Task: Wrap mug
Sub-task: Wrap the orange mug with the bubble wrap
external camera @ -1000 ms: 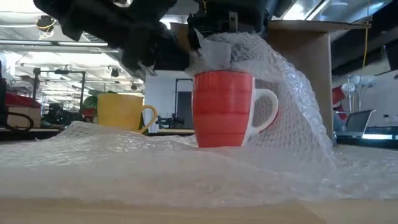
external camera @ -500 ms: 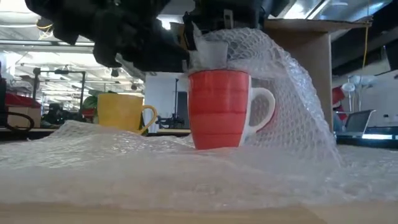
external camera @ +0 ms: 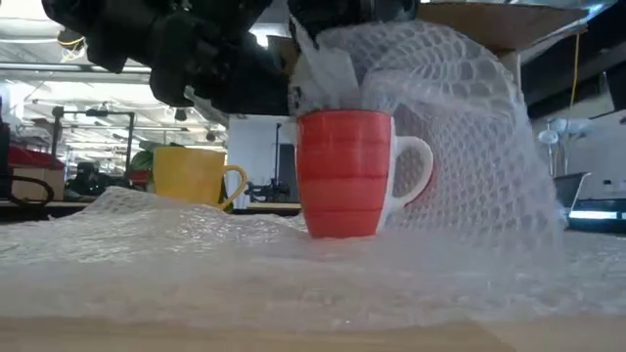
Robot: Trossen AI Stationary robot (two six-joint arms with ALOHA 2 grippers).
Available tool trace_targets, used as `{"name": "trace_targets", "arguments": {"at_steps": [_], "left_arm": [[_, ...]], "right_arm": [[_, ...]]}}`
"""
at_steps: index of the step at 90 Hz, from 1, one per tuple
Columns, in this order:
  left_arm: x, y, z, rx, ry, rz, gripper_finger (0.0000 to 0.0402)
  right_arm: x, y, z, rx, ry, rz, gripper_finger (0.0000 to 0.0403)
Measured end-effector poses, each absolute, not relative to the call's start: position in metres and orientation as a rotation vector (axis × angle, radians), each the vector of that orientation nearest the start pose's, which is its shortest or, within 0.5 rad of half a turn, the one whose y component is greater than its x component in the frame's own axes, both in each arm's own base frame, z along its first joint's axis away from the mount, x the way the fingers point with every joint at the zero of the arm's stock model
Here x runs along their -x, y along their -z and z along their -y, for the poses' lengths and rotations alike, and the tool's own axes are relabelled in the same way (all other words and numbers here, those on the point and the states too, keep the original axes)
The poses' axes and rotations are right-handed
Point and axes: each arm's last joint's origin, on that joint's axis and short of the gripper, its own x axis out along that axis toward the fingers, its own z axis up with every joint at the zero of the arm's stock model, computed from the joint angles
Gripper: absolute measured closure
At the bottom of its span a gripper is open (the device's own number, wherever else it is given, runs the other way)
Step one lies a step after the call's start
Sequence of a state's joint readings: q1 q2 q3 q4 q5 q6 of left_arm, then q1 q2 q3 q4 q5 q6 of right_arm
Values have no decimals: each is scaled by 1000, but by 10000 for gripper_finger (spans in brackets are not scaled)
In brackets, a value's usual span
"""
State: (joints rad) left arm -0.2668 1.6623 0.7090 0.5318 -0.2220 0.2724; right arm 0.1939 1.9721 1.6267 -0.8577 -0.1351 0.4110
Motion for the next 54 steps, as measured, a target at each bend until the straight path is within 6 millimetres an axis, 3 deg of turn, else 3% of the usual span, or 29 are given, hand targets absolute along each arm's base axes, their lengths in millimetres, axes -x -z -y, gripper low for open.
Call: {"name": "trace_targets", "arguments": {"at_steps": [30, 54], "left_arm": [[-313, -161, 79, -372, 99, -407, 402], [-312, -161, 79, -372, 99, -408, 402]], "right_arm": [[-395, -260, -87, -192, 49, -1259, 403], [-402, -257, -61, -174, 95, -1222, 403]]}}
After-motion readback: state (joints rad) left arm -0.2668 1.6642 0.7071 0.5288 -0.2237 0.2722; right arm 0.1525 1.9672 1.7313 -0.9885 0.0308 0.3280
